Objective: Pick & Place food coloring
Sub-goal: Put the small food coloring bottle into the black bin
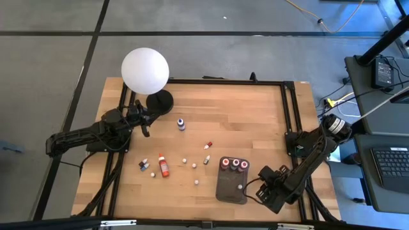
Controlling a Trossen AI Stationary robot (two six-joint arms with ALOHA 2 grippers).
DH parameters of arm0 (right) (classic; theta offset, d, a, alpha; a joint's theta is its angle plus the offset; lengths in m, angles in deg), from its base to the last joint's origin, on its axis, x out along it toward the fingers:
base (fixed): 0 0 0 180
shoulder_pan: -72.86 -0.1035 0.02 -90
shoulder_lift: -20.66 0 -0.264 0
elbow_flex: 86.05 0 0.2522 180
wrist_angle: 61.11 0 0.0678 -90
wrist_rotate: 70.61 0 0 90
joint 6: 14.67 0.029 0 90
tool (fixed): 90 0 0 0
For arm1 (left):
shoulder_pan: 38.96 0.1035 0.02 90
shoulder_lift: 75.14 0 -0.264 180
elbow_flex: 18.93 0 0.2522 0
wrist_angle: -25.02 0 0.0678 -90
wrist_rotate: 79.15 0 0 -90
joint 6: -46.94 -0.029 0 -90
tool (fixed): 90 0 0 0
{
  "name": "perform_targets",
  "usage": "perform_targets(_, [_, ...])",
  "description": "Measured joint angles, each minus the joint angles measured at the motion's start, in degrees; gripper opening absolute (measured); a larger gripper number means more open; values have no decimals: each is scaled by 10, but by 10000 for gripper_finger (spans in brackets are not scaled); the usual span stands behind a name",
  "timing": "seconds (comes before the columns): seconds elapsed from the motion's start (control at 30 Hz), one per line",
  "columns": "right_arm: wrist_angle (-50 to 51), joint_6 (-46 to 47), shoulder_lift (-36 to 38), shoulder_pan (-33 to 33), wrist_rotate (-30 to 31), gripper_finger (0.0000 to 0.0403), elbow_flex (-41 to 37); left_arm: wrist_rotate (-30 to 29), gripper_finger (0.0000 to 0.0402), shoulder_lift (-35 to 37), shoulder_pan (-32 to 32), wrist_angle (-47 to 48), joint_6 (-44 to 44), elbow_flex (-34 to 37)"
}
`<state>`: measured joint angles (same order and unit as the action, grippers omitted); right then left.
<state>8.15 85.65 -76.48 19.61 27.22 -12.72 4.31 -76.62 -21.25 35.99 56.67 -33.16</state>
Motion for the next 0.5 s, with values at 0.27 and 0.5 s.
perform_targets(0.27, [0,1,0,0,0,144,0,0,93,0,0,0,0,0])
perform_targets(0.5, [0,1,0,0,0,114,0,0,95,0,0,0,0,0])
